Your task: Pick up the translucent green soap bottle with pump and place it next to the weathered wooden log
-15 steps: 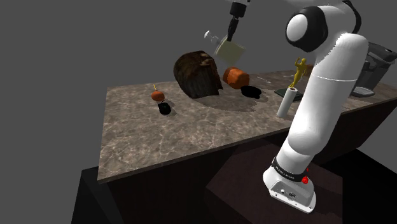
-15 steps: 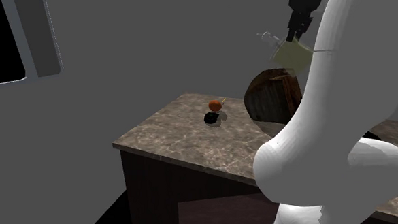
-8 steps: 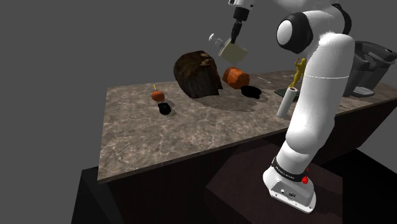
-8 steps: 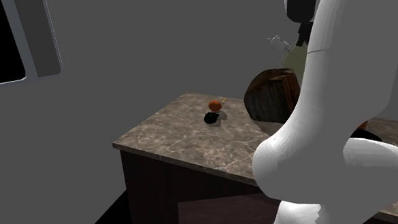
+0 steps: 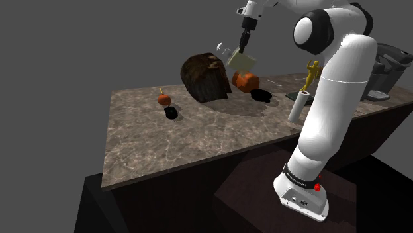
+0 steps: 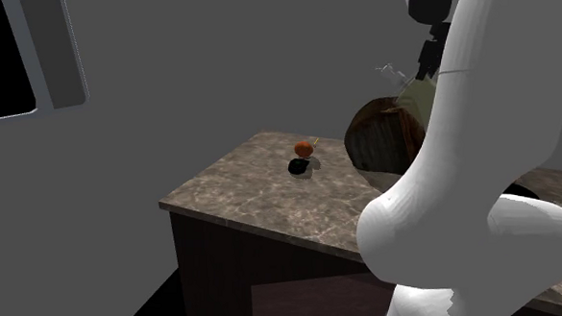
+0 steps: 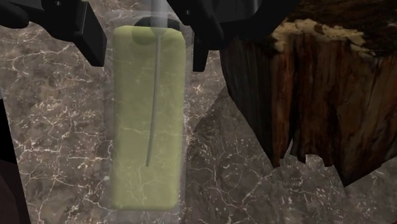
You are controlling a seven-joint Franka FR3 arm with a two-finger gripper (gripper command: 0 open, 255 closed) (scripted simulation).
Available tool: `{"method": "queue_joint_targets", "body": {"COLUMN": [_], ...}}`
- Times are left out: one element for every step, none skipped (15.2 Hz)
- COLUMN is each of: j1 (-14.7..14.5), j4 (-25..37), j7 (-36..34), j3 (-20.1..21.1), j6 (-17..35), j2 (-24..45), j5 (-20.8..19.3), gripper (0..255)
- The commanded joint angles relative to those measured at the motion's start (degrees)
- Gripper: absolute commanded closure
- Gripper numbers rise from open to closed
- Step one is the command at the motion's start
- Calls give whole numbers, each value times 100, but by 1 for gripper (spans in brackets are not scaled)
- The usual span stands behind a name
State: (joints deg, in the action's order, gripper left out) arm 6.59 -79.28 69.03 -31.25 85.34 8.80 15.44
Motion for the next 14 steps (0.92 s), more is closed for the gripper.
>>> {"method": "queue_joint_targets", "body": {"j1": [-31, -46, -59, -71, -82, -92, -102, -110, -118, -125, -132, -138, -143, -148], "j4": [-242, -353, -462, -567, -670, -770, -868, -964, -1057, -1149, -1238, -1325, -1410, -1493], "j7": [18, 24, 30, 37, 45, 52, 61, 69, 79, 88, 98, 109, 120, 132], "j3": [9, 13, 17, 21, 26, 29, 33, 37, 40, 43, 46, 49, 52, 55], "j6": [195, 282, 369, 454, 539, 622, 705, 787, 868, 948, 1027, 1106, 1184, 1261], "j2": [-60, -88, -114, -138, -160, -180, -197, -214, -228, -240, -251, -260, -267, -273], "j5": [-34, -50, -64, -76, -87, -97, -106, -113, -119, -124, -128, -130, -132, -132], "gripper": [255, 255, 255, 255, 255, 255, 255, 255, 255, 255, 255, 255, 255, 255]}}
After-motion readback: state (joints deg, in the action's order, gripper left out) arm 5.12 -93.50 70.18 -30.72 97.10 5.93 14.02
